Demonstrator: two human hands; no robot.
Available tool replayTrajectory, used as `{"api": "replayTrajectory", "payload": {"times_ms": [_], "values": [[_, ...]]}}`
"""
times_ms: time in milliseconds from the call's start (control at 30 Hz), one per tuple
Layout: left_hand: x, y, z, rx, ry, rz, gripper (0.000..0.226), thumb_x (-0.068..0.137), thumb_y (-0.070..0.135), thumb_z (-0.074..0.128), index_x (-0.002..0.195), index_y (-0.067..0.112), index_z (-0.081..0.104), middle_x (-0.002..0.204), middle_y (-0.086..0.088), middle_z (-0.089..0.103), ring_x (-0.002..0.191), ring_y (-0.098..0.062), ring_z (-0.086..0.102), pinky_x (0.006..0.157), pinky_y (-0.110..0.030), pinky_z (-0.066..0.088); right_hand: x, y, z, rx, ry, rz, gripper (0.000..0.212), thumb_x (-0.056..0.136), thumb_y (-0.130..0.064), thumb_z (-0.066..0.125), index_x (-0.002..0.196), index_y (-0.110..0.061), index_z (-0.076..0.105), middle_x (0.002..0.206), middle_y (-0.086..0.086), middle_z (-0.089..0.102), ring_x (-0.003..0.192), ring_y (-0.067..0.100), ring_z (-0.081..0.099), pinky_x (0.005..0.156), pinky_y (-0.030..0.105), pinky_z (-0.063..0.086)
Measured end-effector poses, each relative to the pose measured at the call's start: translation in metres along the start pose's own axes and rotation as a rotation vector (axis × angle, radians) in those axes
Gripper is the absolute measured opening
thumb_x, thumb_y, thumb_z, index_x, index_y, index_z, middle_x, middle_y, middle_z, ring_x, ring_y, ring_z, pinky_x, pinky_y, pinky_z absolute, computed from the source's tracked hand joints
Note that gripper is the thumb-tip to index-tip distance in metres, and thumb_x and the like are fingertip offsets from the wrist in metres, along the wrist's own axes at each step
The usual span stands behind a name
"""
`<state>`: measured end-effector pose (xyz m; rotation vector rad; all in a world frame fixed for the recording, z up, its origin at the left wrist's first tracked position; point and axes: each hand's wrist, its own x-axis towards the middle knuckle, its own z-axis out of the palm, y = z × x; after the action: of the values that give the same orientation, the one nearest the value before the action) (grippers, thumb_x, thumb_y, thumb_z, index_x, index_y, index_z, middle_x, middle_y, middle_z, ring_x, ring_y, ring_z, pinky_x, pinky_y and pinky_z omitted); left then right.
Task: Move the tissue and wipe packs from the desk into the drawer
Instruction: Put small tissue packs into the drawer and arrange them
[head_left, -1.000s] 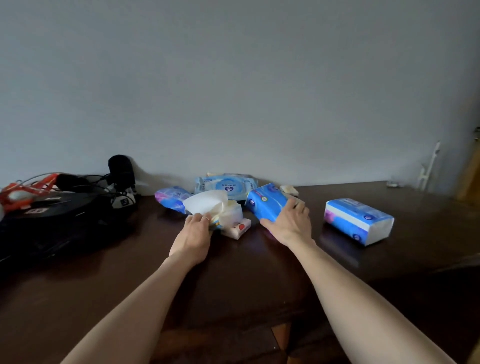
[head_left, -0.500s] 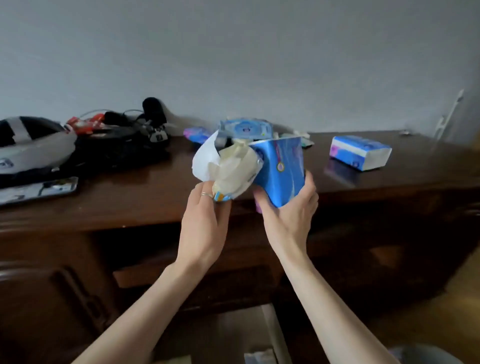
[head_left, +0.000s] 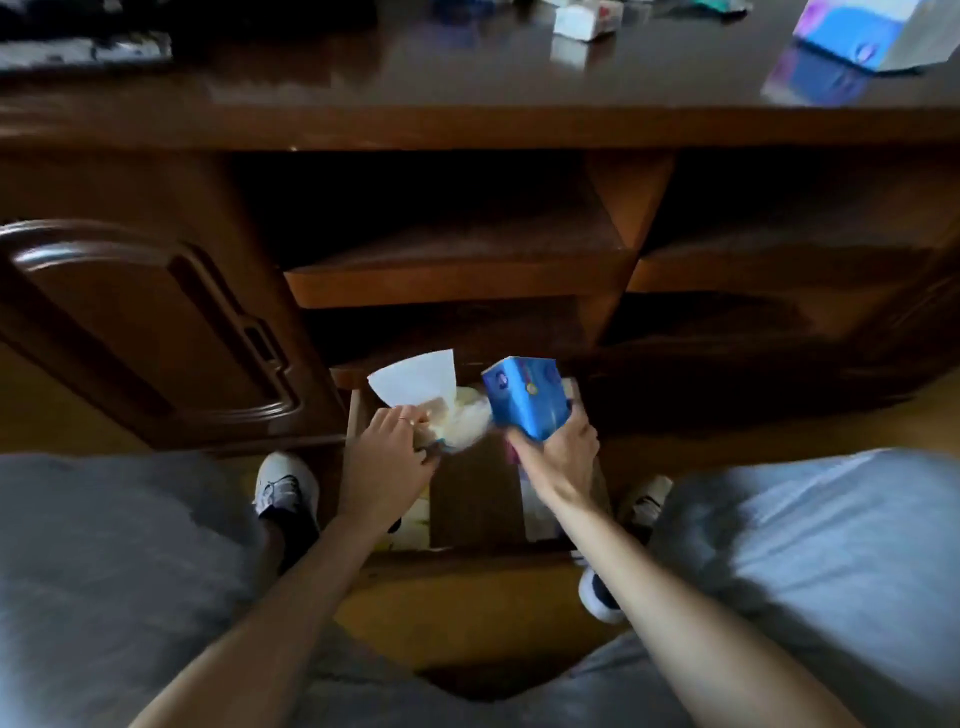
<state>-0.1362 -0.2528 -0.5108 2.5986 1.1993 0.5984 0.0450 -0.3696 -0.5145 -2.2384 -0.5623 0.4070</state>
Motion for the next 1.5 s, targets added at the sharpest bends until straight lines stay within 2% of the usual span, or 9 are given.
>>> {"api": "replayTrajectory", "payload": {"times_ms": [200, 333, 533, 767, 933, 1100, 1233, 1400, 1500], "values": [[0.007, -0.012, 0.022, 0.005, -0.086, -0.308, 0.052, 0.079, 0.054, 0.068, 0.117, 0.019, 0.060, 0.088, 0.002, 0.066, 0.079, -0.024, 0.067, 0.059, -0.031, 0.048, 0.006, 0.034, 0.062, 0.045, -0.416, 0.246, 0.077, 0.082, -0.045, 0.077, 0.139, -0.006, 0.043, 0.128, 0.017, 0.062, 0.100, 0.018, 0.070, 0.078, 0.034, 0.060], [0.011, -0.030, 0.015, -0.050, -0.063, -0.539, 0.039, 0.080, 0.050, 0.066, 0.103, 0.020, 0.056, 0.079, 0.002, 0.062, 0.076, -0.029, 0.064, 0.059, -0.032, 0.045, 0.007, 0.042, 0.090, -0.338, -0.424, 0.230, 0.097, 0.079, -0.070, 0.058, 0.153, -0.017, 0.023, 0.149, 0.018, 0.039, 0.139, 0.039, 0.039, 0.112, 0.048, 0.034], [0.012, -0.044, 0.015, -0.043, -0.127, -0.586, 0.041, 0.083, 0.049, 0.067, 0.109, 0.020, 0.053, 0.077, 0.007, 0.054, 0.075, -0.026, 0.061, 0.054, -0.029, 0.034, 0.018, 0.047, 0.120, -0.732, -1.190, 0.135, 0.120, 0.079, -0.073, 0.067, 0.165, -0.024, -0.001, 0.172, 0.013, -0.009, 0.157, 0.040, -0.007, 0.123, 0.057, 0.015], [0.011, -0.046, 0.022, 0.019, -0.201, -0.495, 0.052, 0.082, 0.052, 0.067, 0.120, 0.019, 0.057, 0.087, 0.004, 0.063, 0.083, -0.024, 0.066, 0.057, -0.028, 0.037, 0.057, 0.042, 0.127, -0.446, -0.796, 0.026, 0.087, 0.095, -0.036, 0.065, 0.164, -0.033, 0.012, 0.172, 0.008, 0.011, 0.158, 0.034, 0.005, 0.121, 0.054, 0.024], [0.010, -0.048, 0.029, 0.036, -0.200, -0.473, 0.050, 0.082, 0.050, 0.069, 0.117, 0.017, 0.058, 0.091, 0.000, 0.067, 0.083, -0.026, 0.068, 0.059, -0.028, 0.040, 0.031, 0.070, 0.137, -0.275, -0.790, 0.182, 0.059, 0.101, -0.035, 0.050, 0.156, -0.026, 0.030, 0.145, 0.016, 0.055, 0.127, 0.037, 0.057, 0.096, 0.043, 0.046], [0.008, -0.048, 0.039, -0.005, -0.210, -0.392, 0.044, 0.081, 0.038, 0.076, 0.117, 0.016, 0.063, 0.104, -0.002, 0.067, 0.096, -0.025, 0.065, 0.067, -0.029, 0.046, 0.054, 0.069, 0.133, -0.145, -0.859, 0.257, 0.052, 0.099, -0.027, 0.059, 0.149, -0.020, 0.047, 0.135, 0.006, 0.059, 0.121, 0.025, 0.059, 0.091, 0.034, 0.049], [0.009, -0.044, 0.046, -0.065, -0.292, -0.204, 0.034, 0.076, 0.005, 0.076, 0.109, 0.012, 0.070, 0.126, -0.003, 0.062, 0.125, -0.026, 0.053, 0.082, -0.038, 0.054, 0.054, 0.058, 0.131, 0.150, -0.555, 0.320, 0.045, 0.102, -0.042, 0.057, 0.140, -0.018, 0.053, 0.137, 0.006, 0.061, 0.118, 0.022, 0.059, 0.101, 0.040, 0.048], [0.007, -0.030, 0.052, -0.133, -0.348, -0.053, 0.030, 0.085, 0.000, 0.072, 0.110, 0.016, 0.075, 0.160, 0.000, 0.035, 0.149, -0.021, 0.028, 0.107, -0.034, 0.048, 0.056, 0.042, 0.114, 0.455, -0.829, 0.446, 0.019, 0.099, -0.029, 0.063, 0.118, -0.028, 0.061, 0.112, 0.003, 0.070, 0.101, 0.019, 0.069, 0.069, 0.027, 0.061], [0.008, -0.024, 0.050, -0.226, -0.345, -0.086, 0.030, 0.090, 0.002, 0.070, 0.114, 0.018, 0.074, 0.166, -0.001, 0.023, 0.151, -0.027, 0.027, 0.116, -0.043, 0.039, 0.051, 0.048, 0.103, 0.489, -0.867, 0.370, 0.020, 0.093, -0.036, 0.067, 0.113, -0.035, 0.065, 0.110, -0.002, 0.073, 0.106, 0.017, 0.070, 0.078, 0.029, 0.062]]}}
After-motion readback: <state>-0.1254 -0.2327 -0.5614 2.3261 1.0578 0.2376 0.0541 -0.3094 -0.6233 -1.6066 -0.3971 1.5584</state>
